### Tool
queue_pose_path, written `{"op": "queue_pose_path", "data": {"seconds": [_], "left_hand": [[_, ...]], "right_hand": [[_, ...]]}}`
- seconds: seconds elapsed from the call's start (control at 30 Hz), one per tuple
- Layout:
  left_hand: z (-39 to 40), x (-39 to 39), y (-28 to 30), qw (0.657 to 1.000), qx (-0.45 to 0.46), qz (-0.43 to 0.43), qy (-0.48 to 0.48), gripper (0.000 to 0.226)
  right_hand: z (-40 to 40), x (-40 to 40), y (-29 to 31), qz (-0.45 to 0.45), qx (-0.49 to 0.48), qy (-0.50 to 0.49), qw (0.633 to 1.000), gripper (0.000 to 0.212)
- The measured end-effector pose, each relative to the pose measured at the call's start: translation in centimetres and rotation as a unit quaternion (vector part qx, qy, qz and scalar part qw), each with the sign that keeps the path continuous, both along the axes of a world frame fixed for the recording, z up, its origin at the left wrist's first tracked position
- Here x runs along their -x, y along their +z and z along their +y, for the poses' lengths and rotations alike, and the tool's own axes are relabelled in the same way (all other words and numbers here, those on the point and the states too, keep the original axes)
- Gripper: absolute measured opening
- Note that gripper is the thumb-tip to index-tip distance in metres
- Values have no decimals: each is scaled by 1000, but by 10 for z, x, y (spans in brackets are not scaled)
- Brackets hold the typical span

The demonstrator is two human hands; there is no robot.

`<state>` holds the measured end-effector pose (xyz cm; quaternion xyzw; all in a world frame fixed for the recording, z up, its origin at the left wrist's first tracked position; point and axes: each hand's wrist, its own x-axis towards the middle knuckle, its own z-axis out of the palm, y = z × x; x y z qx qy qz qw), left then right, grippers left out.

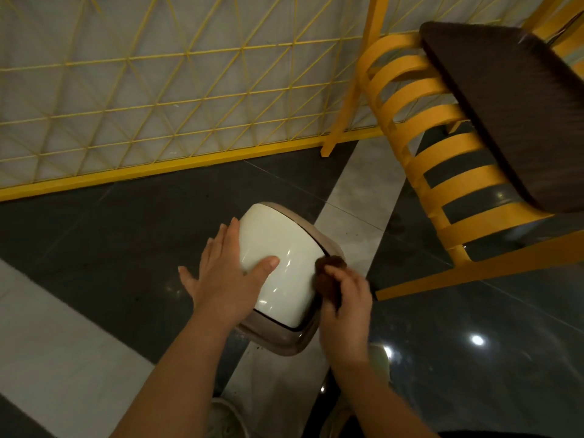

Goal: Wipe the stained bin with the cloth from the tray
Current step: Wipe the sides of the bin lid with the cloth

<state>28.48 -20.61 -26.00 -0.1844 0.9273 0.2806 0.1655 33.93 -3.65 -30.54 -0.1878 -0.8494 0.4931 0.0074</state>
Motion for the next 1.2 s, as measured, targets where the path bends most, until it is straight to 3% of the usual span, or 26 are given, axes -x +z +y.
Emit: {"op": "queue_pose_path", "data": {"seconds": [0.13, 0.33, 0.43, 0.5, 0.6, 0.73, 0.87, 1.0, 1.2], "left_hand": [[-1, 1, 0, 1000, 10, 6, -9, 88], [-2, 3, 0, 998, 13, 28, -54, 99], [-6, -1, 4, 997, -32, 53, -38, 115], [-13, -3, 14, 994, -87, 57, 15, 119], [-29, -12, 26, 985, -148, -4, 86, 124], [-41, -38, 18, 952, -250, -163, 70, 133], [-47, -34, 13, 965, -216, -103, 111, 106], [-63, -25, 22, 961, -226, -24, 158, 96], [-76, -29, 31, 945, -290, 2, 154, 85]], "right_hand": [[-32, -58, -9, 34, -22, 58, 997, 76], [-9, -66, -1, 62, 10, 124, 990, 61], [20, -34, 13, 111, 39, 30, 993, 53], [32, -2, 24, 96, 69, -40, 992, 51], [33, 40, 37, 47, 74, -3, 996, 39], [24, 56, 30, -46, 90, 60, 993, 29], [18, 49, 19, -70, 101, 39, 992, 32], [-4, 29, 12, -88, 126, 57, 987, 33], [-29, 29, 11, -60, 92, 15, 994, 38]]}}
